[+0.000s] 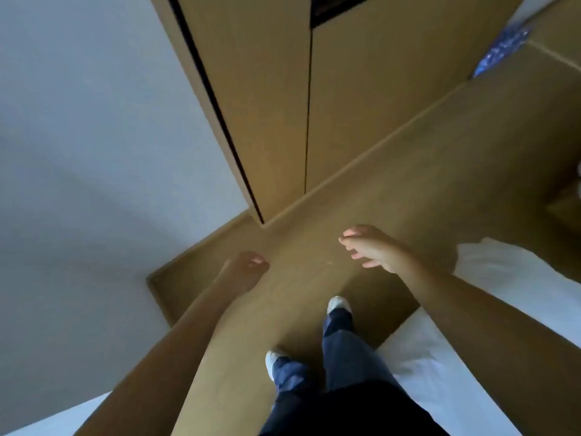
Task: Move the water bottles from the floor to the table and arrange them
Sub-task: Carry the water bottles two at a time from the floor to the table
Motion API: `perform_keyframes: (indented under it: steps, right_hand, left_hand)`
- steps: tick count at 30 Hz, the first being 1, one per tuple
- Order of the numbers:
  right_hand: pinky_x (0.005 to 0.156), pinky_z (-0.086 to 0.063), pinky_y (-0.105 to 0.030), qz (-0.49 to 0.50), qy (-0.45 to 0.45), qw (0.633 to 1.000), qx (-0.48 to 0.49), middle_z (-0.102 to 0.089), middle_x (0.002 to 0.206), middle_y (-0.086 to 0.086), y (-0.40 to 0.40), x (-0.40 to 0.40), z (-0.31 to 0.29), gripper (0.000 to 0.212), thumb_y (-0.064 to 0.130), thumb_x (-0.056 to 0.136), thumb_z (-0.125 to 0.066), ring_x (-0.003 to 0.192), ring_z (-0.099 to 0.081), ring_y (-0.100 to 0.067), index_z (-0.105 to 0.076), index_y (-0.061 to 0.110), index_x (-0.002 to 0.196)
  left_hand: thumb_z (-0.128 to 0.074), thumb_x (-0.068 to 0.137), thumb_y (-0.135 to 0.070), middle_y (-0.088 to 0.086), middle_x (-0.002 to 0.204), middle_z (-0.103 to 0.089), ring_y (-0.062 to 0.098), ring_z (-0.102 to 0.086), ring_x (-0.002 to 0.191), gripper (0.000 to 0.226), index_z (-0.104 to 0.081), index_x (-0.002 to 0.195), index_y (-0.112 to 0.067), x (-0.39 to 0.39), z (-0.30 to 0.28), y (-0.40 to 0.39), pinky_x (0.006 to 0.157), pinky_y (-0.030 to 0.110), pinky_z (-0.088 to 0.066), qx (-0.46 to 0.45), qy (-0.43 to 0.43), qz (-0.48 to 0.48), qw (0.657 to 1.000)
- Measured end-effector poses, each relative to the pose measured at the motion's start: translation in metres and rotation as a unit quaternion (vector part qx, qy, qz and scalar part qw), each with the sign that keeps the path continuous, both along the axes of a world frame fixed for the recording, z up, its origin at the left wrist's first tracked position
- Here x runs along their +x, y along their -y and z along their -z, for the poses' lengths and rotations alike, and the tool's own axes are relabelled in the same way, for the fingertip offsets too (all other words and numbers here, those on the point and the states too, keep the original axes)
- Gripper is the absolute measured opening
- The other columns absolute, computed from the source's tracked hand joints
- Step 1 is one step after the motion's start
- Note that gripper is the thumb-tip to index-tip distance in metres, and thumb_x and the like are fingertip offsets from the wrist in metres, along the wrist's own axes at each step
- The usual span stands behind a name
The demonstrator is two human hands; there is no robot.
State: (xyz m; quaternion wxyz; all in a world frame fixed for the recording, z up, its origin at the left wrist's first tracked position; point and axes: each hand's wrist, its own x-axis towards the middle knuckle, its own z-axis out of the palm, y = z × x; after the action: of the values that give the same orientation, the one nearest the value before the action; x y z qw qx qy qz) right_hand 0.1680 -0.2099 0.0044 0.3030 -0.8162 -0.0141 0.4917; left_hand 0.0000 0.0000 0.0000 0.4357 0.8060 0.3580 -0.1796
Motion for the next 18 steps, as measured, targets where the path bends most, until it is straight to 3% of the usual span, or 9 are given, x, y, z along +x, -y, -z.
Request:
perform_keyframes:
  steps: [2, 4, 6, 8, 11, 15, 18]
  right_hand:
    - [0.098, -0.048, -0.042, 0.042, 0.010, 0.999, -0.008, -0.058, 0.125, -0.002, 0.028, 0.018, 0.005, 0.046, 0.035, 0.098, -0.052, 0.109, -0.059, -0.020, -0.045, 0.018, 0.140]
    - [0.095, -0.050, -0.041, 0.072, 0.015, 0.997, -0.013, -0.060, 0.118, -0.002, 0.056, 0.038, 0.014, 0.041, 0.034, 0.098, -0.052, 0.105, -0.061, -0.020, -0.049, 0.017, 0.136]
    - [0.083, -0.052, -0.037, 0.098, 0.020, 0.995, -0.021, -0.062, 0.108, -0.002, 0.081, 0.064, 0.022, 0.036, 0.033, 0.098, -0.052, 0.095, -0.061, -0.019, -0.054, 0.015, 0.129]
    - [0.077, -0.051, -0.036, 0.119, 0.019, 0.992, -0.026, -0.061, 0.102, -0.005, 0.103, 0.093, 0.025, 0.032, 0.031, 0.098, -0.052, 0.089, -0.059, -0.019, -0.057, 0.014, 0.124]
    - [0.092, -0.052, -0.043, 0.146, 0.009, 0.989, -0.027, -0.060, 0.102, -0.010, 0.139, 0.145, 0.027, 0.021, 0.025, 0.099, -0.050, 0.089, -0.057, -0.020, -0.057, 0.013, 0.115]
    - [0.071, -0.048, -0.032, 0.200, -0.007, 0.980, 0.019, -0.055, 0.095, -0.011, 0.198, 0.213, 0.022, 0.011, 0.020, 0.099, -0.052, 0.080, -0.053, -0.019, -0.056, 0.012, 0.104]
    - [0.077, -0.044, -0.036, 0.268, 0.005, 0.963, 0.035, -0.059, 0.099, -0.010, 0.240, 0.260, 0.020, 0.005, 0.022, 0.097, -0.054, 0.087, -0.055, -0.021, -0.059, 0.022, 0.094]
  left_hand:
    - [-0.060, 0.093, -0.022, 0.009, 0.096, -0.068, 0.021, -0.063, 0.081, 0.019, -0.068, 0.104, -0.009, 0.030, 0.009, 0.020, 0.071, 0.021, -0.046, -0.015, 0.004, 0.025, 1.000]
    - [-0.060, 0.094, -0.020, 0.010, 0.086, -0.065, 0.016, -0.060, 0.070, 0.012, -0.067, 0.097, -0.011, 0.061, 0.014, 0.041, 0.057, 0.013, -0.045, -0.032, -0.007, 0.052, 0.998]
    - [-0.059, 0.094, -0.017, 0.010, 0.077, -0.060, 0.009, -0.055, 0.059, 0.011, -0.066, 0.092, -0.009, 0.099, 0.018, 0.063, 0.048, 0.009, -0.039, -0.044, -0.010, 0.060, 0.997]
    - [-0.057, 0.095, -0.017, 0.012, 0.085, -0.063, 0.016, -0.058, 0.073, 0.018, -0.067, 0.103, -0.003, 0.140, 0.021, 0.084, 0.058, 0.019, -0.041, -0.040, -0.016, 0.072, 0.996]
    - [-0.057, 0.096, -0.020, 0.017, 0.108, -0.066, 0.025, -0.062, 0.094, 0.026, -0.066, 0.110, 0.000, 0.208, 0.025, 0.118, 0.074, 0.023, -0.041, -0.048, -0.035, 0.084, 0.995]
    - [-0.059, 0.094, -0.022, 0.018, 0.115, -0.066, 0.032, -0.064, 0.102, 0.027, -0.066, 0.110, -0.001, 0.304, 0.028, 0.162, 0.085, 0.032, -0.048, -0.058, -0.050, 0.113, 0.991]
    - [-0.059, 0.093, -0.022, 0.016, 0.113, -0.066, 0.032, -0.064, 0.103, 0.028, -0.066, 0.111, -0.002, 0.370, 0.026, 0.191, 0.083, 0.030, -0.048, -0.053, -0.046, 0.125, 0.990]
